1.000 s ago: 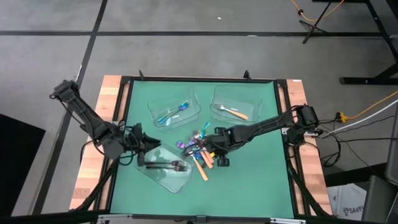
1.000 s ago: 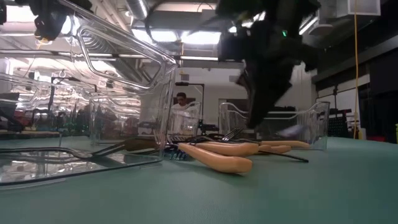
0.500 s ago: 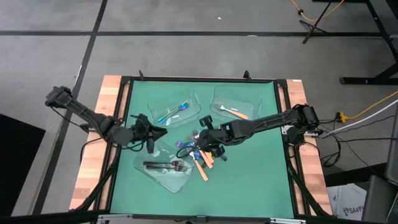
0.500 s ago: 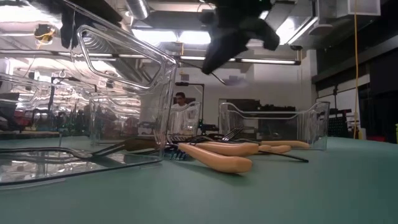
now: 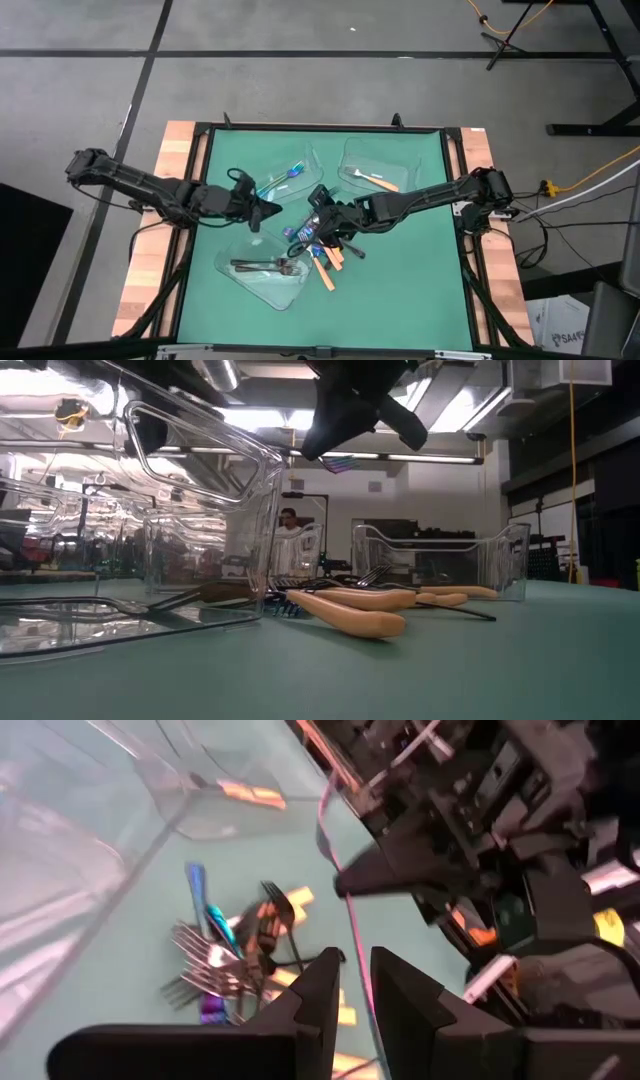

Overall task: Sort silverware by color (type)
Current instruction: Put the blue fork into the top left transparent bin

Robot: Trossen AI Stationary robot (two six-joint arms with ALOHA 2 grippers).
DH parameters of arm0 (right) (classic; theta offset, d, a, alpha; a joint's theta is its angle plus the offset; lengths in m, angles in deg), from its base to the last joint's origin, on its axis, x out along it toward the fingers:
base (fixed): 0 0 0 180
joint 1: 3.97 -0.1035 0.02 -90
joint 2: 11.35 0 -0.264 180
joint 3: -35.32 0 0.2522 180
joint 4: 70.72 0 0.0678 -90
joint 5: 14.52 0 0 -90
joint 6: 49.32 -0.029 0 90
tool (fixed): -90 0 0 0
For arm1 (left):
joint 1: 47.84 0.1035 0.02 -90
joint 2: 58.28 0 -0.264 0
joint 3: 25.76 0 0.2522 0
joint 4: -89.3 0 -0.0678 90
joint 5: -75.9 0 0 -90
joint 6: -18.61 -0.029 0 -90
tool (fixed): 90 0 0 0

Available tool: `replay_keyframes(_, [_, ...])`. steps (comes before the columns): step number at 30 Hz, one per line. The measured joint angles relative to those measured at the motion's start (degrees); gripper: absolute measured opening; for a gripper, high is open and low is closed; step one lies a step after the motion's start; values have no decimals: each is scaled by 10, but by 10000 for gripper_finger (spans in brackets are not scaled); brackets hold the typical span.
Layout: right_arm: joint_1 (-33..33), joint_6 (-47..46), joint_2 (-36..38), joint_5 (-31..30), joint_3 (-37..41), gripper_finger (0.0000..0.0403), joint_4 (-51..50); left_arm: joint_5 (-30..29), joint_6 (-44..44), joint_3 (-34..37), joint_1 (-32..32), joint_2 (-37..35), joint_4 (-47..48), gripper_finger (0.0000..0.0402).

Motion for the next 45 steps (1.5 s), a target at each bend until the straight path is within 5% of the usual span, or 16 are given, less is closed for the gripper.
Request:
replay_keyframes(23, [0,48,0,1,0,1,2,153,61,0,11,189,-165,55])
replay_keyframes(39, [0,48,1,1,0,1,3,166,73,1,11,196,-169,54])
replay_keyframes(45, [0,48,1,1,0,1,3,165,75,1,11,196,-167,18])
